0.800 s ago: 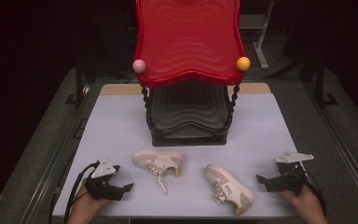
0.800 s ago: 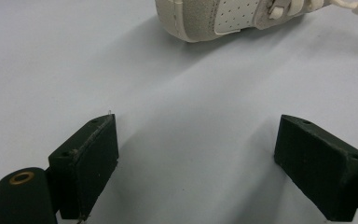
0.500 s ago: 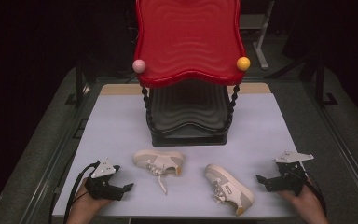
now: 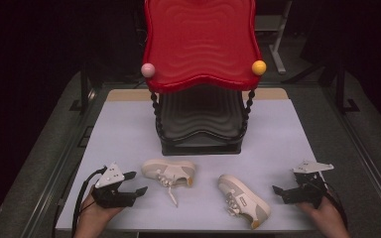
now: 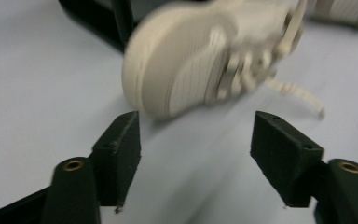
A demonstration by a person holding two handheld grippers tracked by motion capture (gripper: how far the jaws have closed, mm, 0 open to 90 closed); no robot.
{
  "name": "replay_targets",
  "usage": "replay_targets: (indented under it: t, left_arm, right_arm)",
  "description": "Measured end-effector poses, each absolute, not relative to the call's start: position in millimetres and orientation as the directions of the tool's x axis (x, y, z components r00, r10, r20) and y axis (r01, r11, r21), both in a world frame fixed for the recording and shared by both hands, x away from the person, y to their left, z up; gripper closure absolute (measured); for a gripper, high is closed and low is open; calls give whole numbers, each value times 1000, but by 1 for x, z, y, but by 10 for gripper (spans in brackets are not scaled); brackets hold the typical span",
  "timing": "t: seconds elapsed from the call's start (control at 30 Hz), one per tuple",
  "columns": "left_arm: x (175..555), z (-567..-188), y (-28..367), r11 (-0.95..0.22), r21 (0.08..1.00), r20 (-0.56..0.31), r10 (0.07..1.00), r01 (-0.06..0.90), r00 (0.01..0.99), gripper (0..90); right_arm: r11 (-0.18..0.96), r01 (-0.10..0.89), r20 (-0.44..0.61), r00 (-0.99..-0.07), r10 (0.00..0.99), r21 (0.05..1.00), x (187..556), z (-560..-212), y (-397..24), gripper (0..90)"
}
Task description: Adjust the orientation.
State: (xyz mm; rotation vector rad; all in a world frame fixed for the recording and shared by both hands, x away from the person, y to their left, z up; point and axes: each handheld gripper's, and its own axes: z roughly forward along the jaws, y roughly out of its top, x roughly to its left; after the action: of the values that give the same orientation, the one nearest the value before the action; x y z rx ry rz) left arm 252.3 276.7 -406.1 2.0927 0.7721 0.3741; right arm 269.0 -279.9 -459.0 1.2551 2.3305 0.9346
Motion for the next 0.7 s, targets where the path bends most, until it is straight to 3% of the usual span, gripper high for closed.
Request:
replay_targets:
  t: [0.1,0.47,0.57,0.7]
  left_arm:
    - [257,-395,273,-413,819,-53,637,399,769,471]
    - [273,-388,243,-443,822,-36,587,358,809,830]
    - [277,-386,239,-448,825,-18,588,344,809,891]
    - [280,-385,233,-461,824,5,587,329,809,900]
  right_arm:
    - [397,611,16,-557,830,684,269,-459,-280,0]
    - [397,611,16,-557,830,685,269,-459,-280,0]
    - [397,611,16,-557,830,685,269,-459,-280,0]
    - [397,611,16,-557,830,685,269,-459,-280,0]
